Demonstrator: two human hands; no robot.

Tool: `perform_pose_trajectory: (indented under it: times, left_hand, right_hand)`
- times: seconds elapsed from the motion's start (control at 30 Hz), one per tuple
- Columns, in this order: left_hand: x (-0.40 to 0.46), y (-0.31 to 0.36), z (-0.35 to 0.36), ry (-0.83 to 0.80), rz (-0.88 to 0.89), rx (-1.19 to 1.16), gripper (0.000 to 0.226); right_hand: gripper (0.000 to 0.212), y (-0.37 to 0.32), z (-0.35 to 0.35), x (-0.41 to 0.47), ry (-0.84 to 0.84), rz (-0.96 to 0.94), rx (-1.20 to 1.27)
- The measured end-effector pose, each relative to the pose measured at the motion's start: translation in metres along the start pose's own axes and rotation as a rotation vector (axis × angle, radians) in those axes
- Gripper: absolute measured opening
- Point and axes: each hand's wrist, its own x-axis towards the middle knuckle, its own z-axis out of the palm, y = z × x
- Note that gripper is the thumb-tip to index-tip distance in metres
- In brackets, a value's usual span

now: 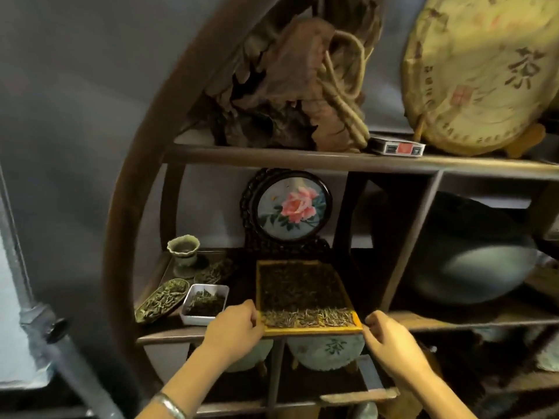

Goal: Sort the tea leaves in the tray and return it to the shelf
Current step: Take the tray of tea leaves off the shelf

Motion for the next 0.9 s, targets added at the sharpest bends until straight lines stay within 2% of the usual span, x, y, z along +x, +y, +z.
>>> perform_pose_trajectory:
  times: [0.17,0.3,0.5,0.67,0.9]
  left_hand:
    - [0.009,0.003,0.022,0.130,-0.127,0.007,0.018]
    - [0.012,0.004,0.029,0.153,-0.166,0.000,0.016]
    - [0.021,0.009,0.034,0.131,-0.183,-0.006,0.012]
    - [0.016,0.006,0.035,0.125,-0.188,-0.002,0.015]
    - [-0.013,0.006,0.030,0.076,-0.220,-0.033,0.017]
  right_hand:
    - [0.030,0.013,0.029,0.017,-0.004,-0.005,0.104]
    - [0.024,0.014,0.037,0.022,0.002,0.008,0.183]
    - [0.017,0.012,0.043,0.026,0.017,0.042,0.313]
    - [0.028,0.011,0.043,0.018,0.024,0.062,0.328]
    - [0.016,0.006,0.037,-0.014,0.022,0.112,0.345]
